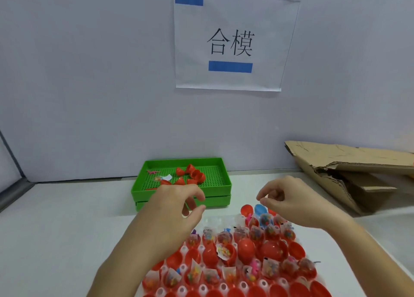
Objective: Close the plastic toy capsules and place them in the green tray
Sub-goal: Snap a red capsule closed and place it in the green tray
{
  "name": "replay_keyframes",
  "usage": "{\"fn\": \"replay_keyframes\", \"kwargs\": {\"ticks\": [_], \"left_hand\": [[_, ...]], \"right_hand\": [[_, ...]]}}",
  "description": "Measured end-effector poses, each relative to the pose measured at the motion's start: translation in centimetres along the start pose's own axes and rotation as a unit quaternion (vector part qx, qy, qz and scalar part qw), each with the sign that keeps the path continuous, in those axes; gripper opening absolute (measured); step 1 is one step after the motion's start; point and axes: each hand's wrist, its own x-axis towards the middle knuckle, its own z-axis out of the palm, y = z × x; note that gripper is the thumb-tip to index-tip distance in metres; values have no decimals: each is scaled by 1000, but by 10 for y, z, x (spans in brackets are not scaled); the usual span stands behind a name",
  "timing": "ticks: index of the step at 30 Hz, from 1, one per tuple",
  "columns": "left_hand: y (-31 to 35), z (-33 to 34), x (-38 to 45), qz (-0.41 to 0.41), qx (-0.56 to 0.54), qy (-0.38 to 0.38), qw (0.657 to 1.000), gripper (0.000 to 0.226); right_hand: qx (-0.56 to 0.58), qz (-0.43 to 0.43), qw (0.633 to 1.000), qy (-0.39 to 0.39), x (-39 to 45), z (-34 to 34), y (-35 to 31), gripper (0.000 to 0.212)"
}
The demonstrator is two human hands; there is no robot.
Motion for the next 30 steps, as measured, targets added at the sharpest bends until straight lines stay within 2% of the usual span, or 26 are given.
{"fn": "replay_keyframes", "kwargs": {"ticks": [3, 7, 13, 16, 20, 25, 30], "left_hand": [[2, 3, 0, 3, 3, -5, 1000, 6], [5, 5, -1, 10, 0, -8, 1000, 8], [6, 5, 0, 19, -3, -5, 1000, 10], [7, 4, 0, 19, -6, -4, 1000, 10], [6, 3, 0, 17, -11, -1, 1000, 13], [7, 2, 0, 20, -21, 0, 1000, 33], [9, 4, 0, 24, -24, -1, 999, 33]], "right_hand": [[-57, -10, 998, -20, 13, 3, -5, 8], [-82, -8, 994, -69, 33, 13, -6, 20], [-132, -15, 970, -203, 48, 10, -4, 45], [-134, -29, 962, -238, 53, 11, -5, 47], [-128, -39, 959, -250, 61, 14, -6, 40], [-115, -52, 964, -234, 65, 15, -3, 34], [-77, -48, 977, -195, 62, 3, -6, 34]]}}
